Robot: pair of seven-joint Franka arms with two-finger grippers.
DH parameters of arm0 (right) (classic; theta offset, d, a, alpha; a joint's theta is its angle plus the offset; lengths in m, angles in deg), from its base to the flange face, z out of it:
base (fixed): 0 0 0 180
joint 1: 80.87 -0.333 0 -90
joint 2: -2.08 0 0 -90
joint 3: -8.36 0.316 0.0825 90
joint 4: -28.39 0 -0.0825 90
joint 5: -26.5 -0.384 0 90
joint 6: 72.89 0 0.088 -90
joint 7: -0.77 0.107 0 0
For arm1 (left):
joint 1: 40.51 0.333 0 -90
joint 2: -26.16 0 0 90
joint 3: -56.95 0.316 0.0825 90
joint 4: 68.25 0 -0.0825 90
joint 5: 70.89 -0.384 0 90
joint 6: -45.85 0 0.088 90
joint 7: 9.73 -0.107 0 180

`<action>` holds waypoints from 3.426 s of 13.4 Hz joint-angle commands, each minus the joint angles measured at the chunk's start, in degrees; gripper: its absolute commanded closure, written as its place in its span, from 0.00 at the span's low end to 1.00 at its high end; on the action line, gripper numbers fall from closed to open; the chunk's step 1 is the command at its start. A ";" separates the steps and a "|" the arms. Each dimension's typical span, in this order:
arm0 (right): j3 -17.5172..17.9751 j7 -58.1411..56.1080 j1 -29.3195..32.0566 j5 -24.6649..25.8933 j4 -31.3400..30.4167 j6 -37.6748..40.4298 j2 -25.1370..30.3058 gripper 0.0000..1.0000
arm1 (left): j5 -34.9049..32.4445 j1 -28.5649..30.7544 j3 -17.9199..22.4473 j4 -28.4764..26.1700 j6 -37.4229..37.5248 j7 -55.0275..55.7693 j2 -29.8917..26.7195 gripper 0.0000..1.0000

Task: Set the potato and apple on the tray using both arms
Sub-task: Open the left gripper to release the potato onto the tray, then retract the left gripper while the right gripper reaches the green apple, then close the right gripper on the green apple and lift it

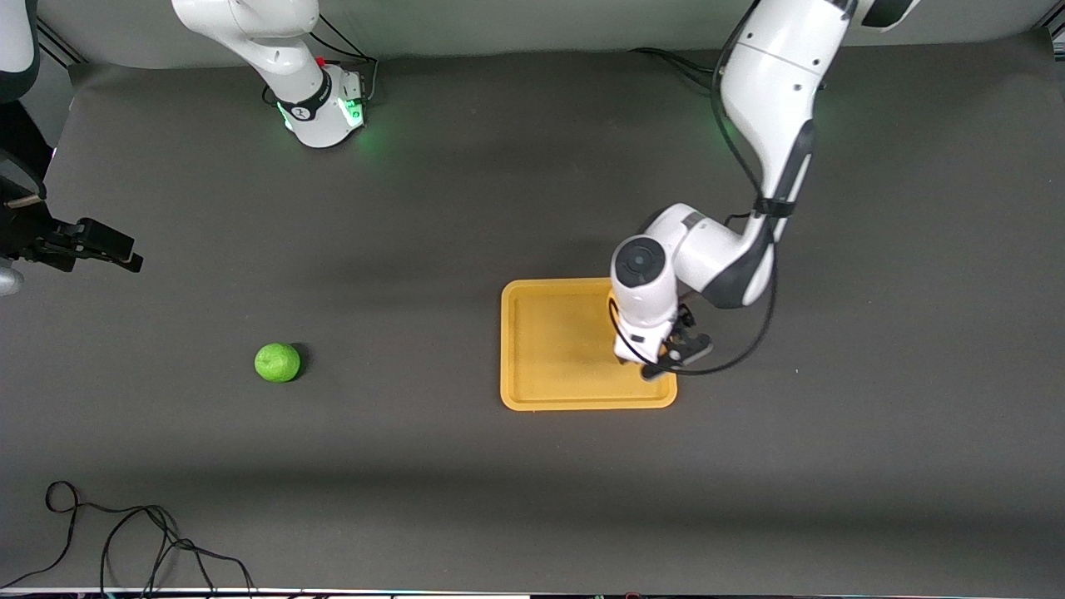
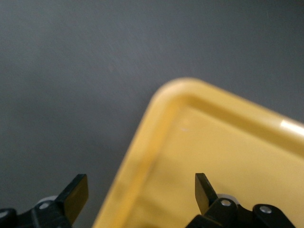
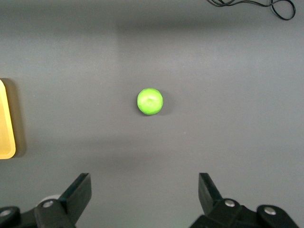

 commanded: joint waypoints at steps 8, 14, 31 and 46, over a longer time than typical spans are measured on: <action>-6.18 -10.79 0.20 2.16 -2.90 -2.34 1.05 0.00 | 2.48 20.88 0.16 5.29 16.91 -35.54 -14.46 0.00; -6.28 -9.12 -5.23 -1.72 -13.16 -15.75 0.61 0.00 | 4.24 33.94 -6.04 5.64 23.51 -49.98 -21.49 0.00; -6.28 -4.99 -7.97 -1.80 -33.24 -63.96 -23.91 0.00 | 13.12 48.14 -18.83 6.78 28.09 -58.25 -27.66 0.00; -5.93 -0.98 -15.15 -0.66 5.50 -9.92 -12.21 0.63 | 17.34 47.87 -20.50 9.68 31.87 -58.16 -26.07 0.00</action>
